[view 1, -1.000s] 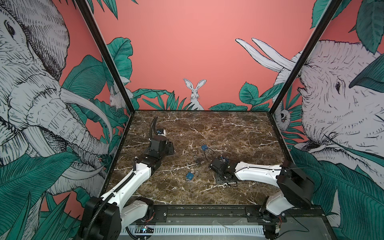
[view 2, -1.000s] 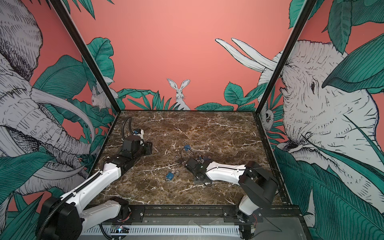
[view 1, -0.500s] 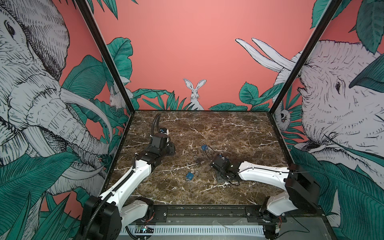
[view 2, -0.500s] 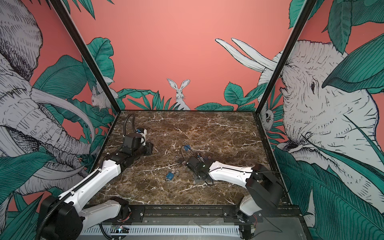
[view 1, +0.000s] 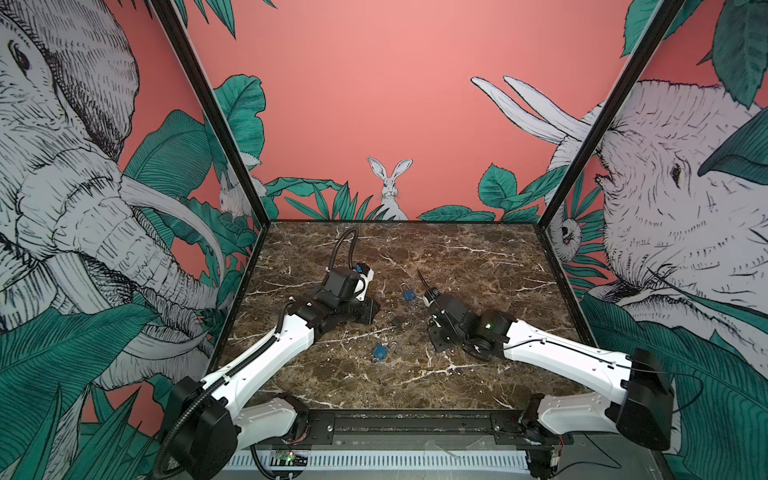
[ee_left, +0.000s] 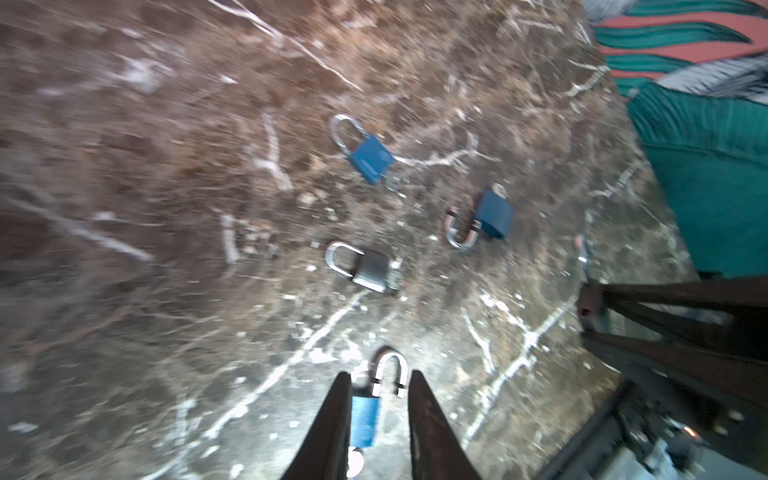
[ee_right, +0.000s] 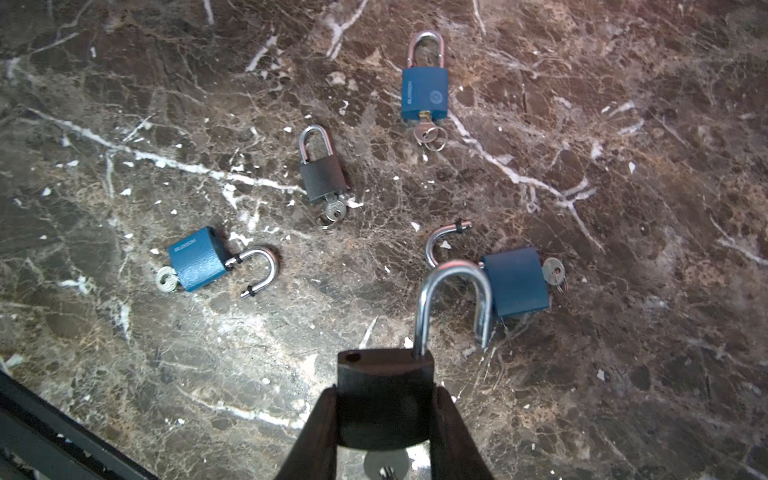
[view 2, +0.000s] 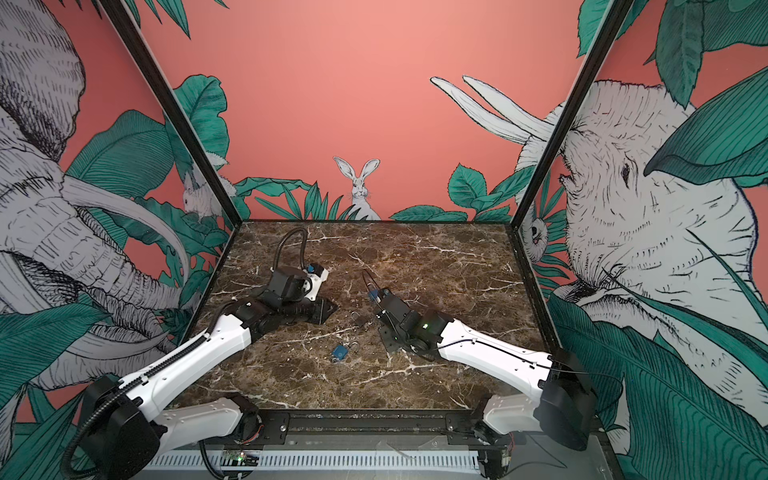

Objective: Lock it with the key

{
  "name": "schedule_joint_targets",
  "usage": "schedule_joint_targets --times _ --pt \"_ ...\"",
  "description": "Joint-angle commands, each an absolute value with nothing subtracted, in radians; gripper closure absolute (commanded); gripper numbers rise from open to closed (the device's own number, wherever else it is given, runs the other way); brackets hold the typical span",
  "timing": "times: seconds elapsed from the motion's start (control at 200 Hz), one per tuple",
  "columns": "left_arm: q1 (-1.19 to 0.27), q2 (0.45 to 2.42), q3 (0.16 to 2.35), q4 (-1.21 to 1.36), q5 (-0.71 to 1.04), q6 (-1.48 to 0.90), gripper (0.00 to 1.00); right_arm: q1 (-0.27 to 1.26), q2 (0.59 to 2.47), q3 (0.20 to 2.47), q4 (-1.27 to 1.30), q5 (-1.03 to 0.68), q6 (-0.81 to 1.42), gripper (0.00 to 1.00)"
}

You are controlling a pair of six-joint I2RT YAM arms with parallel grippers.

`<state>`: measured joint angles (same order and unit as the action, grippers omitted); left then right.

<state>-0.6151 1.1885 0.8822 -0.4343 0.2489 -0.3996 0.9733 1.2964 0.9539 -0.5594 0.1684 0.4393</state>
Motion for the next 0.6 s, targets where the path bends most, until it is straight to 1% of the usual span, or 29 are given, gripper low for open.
schedule_joint_targets --times 0.0,0.2,0.305,0.325,0.37,0.595 --pt "-0.644 1.215 0.912 -0.384 0.364 -0.464 0.74 0.982 1.266 0.953 -0.487 0.110 0.372 0.81" --pt "-0.682 1.267 0.909 -0.238 0.457 -0.547 0.74 0.989 1.246 0.930 -0.435 0.070 0.365 0.81" --pt "-0.695 1.301 0.927 -0.214 0.480 -0.555 0.74 0.992 1.240 0.923 -0.415 0.056 0.370 0.80" --pt "-0.724 1.309 0.931 -0.211 0.483 -0.557 0.74 0.992 1.241 0.922 -0.412 0.054 0.371 0.80" --pt "-0.735 1.323 0.934 -0.200 0.485 -0.563 0.74 0.995 1.241 0.923 -0.411 0.056 0.372 0.80" --pt "-0.755 1.367 0.934 -0.102 0.508 -0.611 0.72 1.000 1.245 0.930 -0.408 0.062 0.371 0.80"
